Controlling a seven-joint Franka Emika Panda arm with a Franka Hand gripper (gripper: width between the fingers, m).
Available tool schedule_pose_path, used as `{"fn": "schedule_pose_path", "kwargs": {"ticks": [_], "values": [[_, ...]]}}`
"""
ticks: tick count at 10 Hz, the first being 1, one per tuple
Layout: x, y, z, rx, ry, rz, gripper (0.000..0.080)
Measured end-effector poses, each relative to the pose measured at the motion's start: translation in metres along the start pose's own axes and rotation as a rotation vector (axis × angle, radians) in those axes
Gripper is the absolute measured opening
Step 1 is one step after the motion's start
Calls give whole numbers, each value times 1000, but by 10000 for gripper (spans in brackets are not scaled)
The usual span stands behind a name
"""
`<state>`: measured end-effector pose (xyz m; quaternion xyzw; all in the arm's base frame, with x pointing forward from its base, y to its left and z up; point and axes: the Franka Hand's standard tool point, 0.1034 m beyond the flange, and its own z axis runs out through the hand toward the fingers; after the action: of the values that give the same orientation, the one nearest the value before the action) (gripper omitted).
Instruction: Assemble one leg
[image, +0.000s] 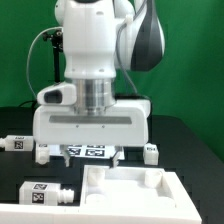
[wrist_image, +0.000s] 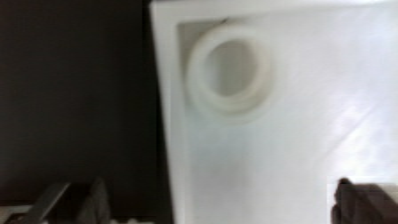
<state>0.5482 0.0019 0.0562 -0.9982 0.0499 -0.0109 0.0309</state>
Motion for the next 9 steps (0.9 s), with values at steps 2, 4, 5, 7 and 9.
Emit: {"fn": "schedule_pose_path", "kwargs": {"ticks": [2,4,5,7,9], "values": [[-14,-42,-16,9,7,25,644],[-16,-42,-14,11,-1,6,649],[-19,-42,-13,11,-36,5,649],[-33,-54,-13,4,-214,57,649],[-46,-90,-9,-3,-259,13,649]]}}
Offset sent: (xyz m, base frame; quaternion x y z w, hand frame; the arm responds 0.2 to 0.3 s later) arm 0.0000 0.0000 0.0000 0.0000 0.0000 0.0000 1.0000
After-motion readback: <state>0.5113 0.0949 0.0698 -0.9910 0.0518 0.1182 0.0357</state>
